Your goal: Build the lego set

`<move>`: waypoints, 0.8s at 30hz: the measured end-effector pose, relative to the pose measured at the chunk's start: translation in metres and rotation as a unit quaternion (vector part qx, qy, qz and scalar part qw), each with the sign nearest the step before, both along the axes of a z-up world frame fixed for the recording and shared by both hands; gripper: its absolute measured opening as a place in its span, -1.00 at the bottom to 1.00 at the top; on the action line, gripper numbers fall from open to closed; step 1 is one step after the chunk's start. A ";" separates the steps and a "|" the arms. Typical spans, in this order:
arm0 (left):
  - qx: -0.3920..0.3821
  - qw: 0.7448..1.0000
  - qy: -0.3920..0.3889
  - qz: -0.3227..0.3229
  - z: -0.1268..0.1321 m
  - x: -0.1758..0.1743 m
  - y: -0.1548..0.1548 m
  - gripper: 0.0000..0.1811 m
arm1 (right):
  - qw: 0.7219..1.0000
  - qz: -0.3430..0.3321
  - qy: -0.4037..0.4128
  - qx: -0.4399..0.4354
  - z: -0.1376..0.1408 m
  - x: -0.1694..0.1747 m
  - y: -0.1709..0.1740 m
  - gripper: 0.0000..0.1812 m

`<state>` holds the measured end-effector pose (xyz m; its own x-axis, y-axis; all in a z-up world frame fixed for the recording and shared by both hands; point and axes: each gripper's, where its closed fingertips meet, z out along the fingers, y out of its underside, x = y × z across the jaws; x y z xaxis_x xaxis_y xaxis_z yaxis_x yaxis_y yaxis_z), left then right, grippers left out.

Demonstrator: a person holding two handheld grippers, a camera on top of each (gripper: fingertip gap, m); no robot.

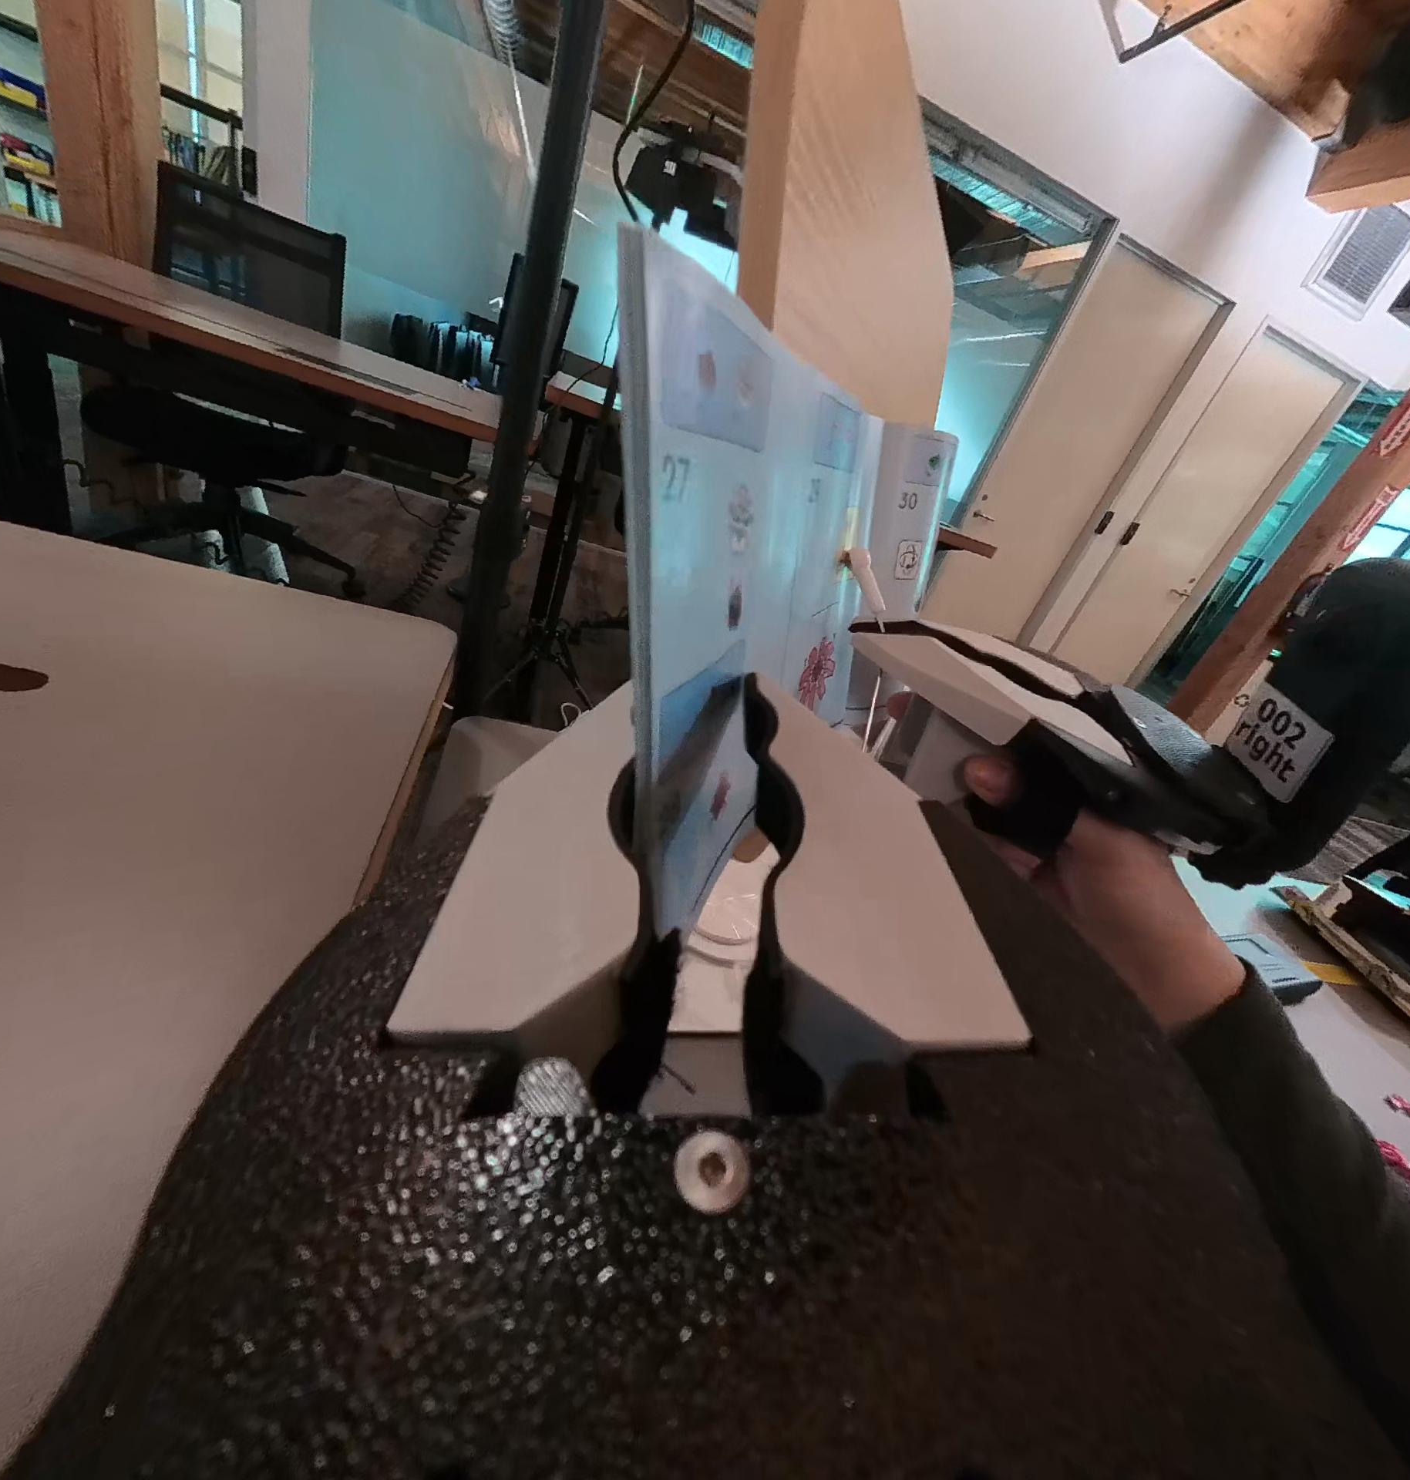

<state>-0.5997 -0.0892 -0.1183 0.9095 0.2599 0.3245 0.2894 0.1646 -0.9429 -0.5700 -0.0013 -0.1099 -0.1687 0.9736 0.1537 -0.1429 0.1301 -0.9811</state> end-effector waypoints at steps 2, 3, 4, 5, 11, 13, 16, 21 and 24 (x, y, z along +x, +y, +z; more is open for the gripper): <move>0.000 1.000 -0.008 0.003 0.003 -0.003 -0.007 -0.63 | 1.000 0.005 0.002 -0.010 0.004 0.004 0.002 -0.90; 0.002 1.000 -0.011 0.005 0.006 -0.004 -0.012 -0.55 | 1.000 0.013 0.005 -0.017 0.008 0.008 0.003 -0.85; 0.005 1.000 -0.014 0.006 0.009 -0.006 -0.017 -0.47 | 0.999 0.025 0.011 -0.026 0.014 0.014 0.003 -0.81; 0.009 1.000 -0.014 0.010 0.014 -0.007 -0.023 -0.41 | 0.999 0.032 0.021 -0.036 0.022 0.021 0.004 -0.77; 0.018 0.994 0.074 0.084 0.054 -0.001 -0.064 -0.29 | 0.988 -0.006 0.131 -0.081 0.084 0.077 0.030 -0.69; 0.024 0.989 0.102 0.101 0.069 0.007 -0.073 -0.30 | 0.977 -0.027 0.184 -0.100 0.111 0.106 0.035 -0.68; 0.042 0.985 0.131 0.101 0.089 0.025 -0.079 -0.32 | 0.951 -0.055 0.285 -0.101 0.157 0.171 0.027 -0.67; 0.065 0.974 0.186 0.113 0.115 0.050 -0.093 -0.35 | 0.921 -0.099 0.369 -0.078 0.196 0.258 0.005 -0.67; 0.065 0.958 0.237 0.146 0.128 0.056 -0.110 -0.36 | 0.928 -0.109 0.354 -0.041 0.213 0.304 -0.019 -0.66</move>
